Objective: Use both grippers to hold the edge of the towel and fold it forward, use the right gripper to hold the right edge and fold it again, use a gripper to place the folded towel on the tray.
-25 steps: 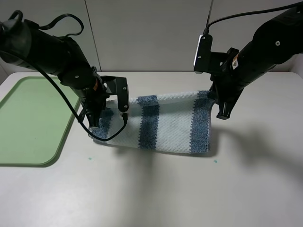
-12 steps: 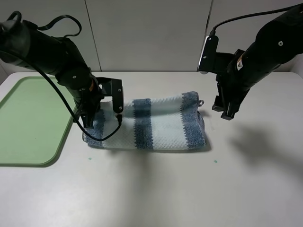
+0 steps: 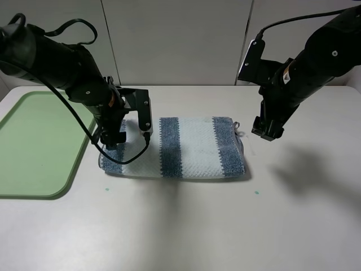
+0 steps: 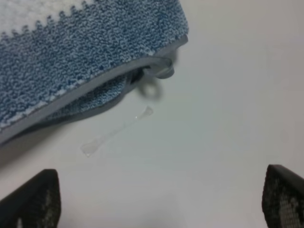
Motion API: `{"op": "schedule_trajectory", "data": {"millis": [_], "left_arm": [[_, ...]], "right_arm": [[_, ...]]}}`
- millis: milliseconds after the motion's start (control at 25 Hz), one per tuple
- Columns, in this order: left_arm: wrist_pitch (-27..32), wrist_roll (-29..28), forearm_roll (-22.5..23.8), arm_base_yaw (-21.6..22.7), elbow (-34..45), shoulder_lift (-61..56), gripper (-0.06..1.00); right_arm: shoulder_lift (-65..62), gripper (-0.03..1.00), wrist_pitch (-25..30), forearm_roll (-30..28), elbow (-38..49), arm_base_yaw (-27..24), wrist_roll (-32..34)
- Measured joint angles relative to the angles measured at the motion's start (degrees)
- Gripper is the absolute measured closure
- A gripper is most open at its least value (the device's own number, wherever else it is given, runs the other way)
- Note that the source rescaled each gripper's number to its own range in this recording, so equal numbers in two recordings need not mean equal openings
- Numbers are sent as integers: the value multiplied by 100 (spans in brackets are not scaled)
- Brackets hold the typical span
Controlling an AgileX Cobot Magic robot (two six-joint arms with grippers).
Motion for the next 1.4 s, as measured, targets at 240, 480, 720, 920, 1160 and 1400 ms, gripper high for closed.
{"op": "schedule_trajectory", "data": {"millis": [240, 480, 720, 920, 1160, 1400], "left_arm": [[-19, -281, 0, 0, 0, -100, 8], [-50, -778, 4, 0, 0, -336, -3], [-13, -1103, 12, 0, 0, -343, -5], [-2, -1126, 12, 0, 0, -343, -5], [-38, -1130, 12, 0, 0, -343, -5], [-77, -1130, 12, 0, 0, -343, -5]], "right_arm": [[0, 0, 11, 0, 0, 0, 184], [0, -3, 11, 0, 0, 0, 460], [0, -3, 11, 0, 0, 0, 605], [0, -3, 14, 0, 0, 0, 620], [0, -3, 12, -6, 0, 0, 628], [0, -3, -44, 5, 0, 0, 638]]}}
